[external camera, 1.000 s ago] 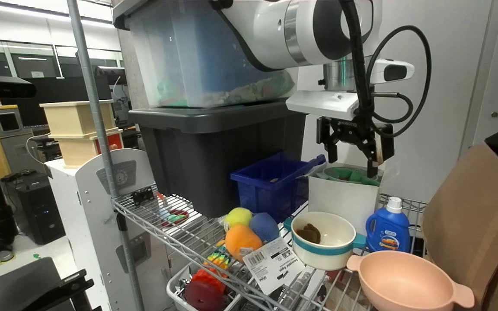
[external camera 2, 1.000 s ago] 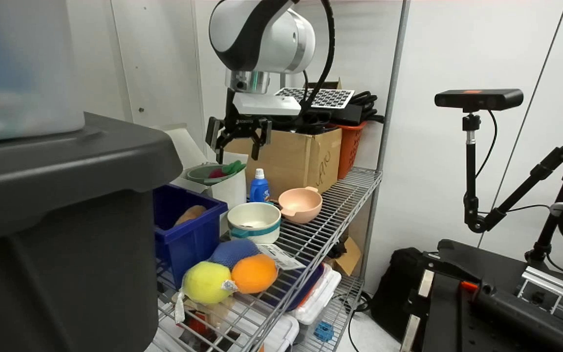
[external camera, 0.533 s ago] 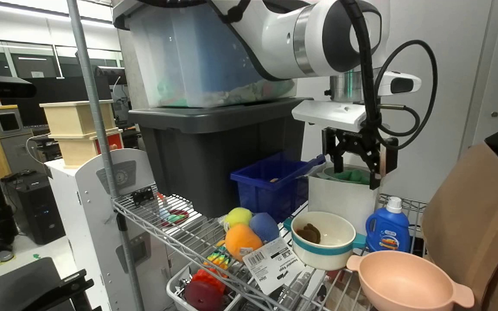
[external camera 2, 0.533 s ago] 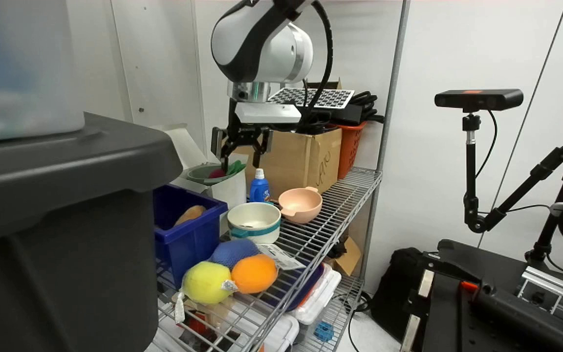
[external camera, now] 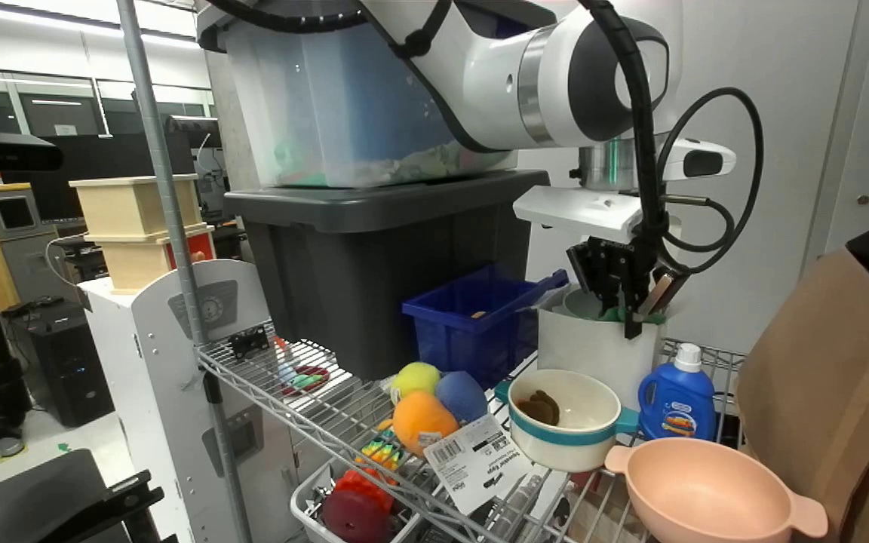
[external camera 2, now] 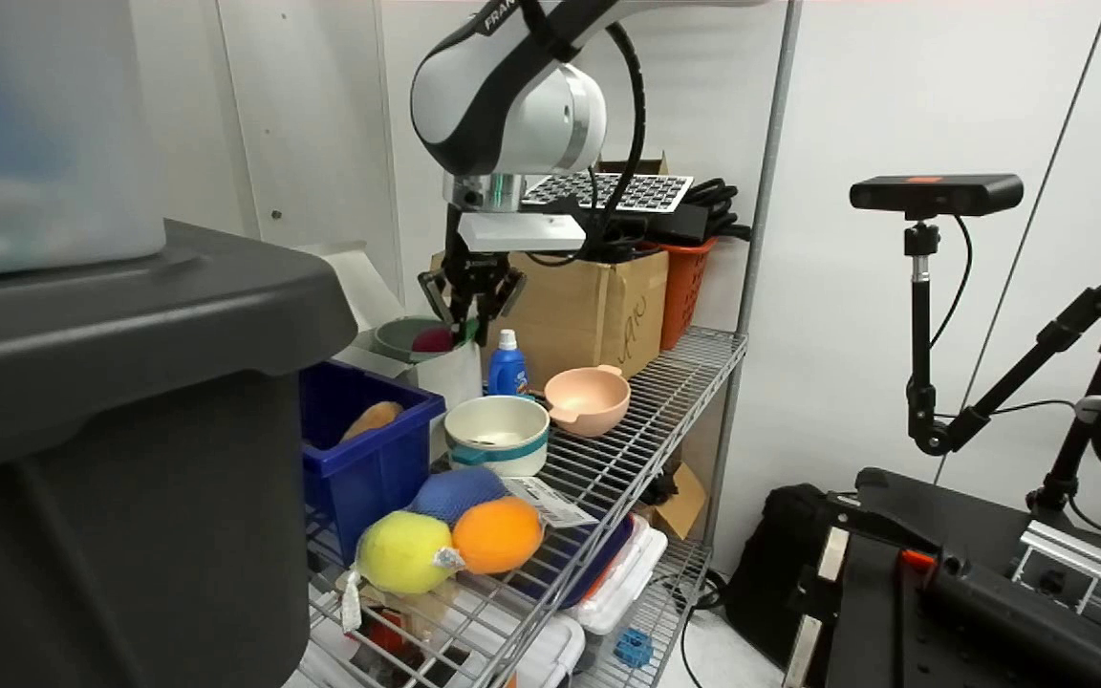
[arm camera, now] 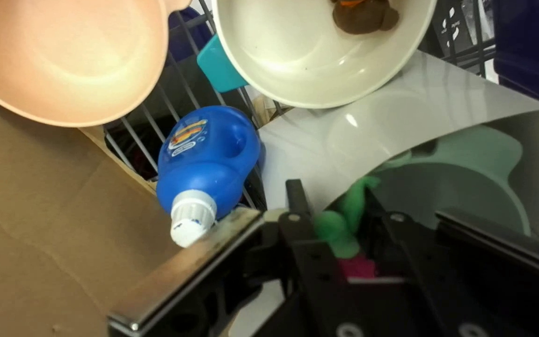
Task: Put the beetroot plushy in the pink bowl
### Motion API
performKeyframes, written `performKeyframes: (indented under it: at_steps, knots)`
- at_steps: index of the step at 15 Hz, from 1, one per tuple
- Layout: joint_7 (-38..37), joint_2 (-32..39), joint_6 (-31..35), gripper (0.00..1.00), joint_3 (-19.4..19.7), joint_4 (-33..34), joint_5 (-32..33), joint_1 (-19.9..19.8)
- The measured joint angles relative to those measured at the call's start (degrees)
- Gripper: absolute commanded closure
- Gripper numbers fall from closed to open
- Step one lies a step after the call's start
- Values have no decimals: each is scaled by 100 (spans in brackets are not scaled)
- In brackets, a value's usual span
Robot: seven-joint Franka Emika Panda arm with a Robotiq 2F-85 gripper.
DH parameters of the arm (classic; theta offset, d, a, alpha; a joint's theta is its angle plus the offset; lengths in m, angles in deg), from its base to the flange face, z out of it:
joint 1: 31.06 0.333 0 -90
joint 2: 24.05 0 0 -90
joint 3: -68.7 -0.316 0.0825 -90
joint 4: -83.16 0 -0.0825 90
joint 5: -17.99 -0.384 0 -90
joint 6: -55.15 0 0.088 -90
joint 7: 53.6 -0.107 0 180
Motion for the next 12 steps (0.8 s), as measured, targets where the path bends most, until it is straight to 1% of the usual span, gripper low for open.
performKeyframes:
  at_steps: [2,3,4,6,12]
  knots:
    - [0,15,-75,100,0,81,0,-20]
    - [0,26,-88,98,0,116,0,-30]
    - [0,31,-103,100,0,132,0,-38]
    - [3,35,-116,98,-1,143,0,-51]
    - [6,38,-129,98,-1,181,0,-60]
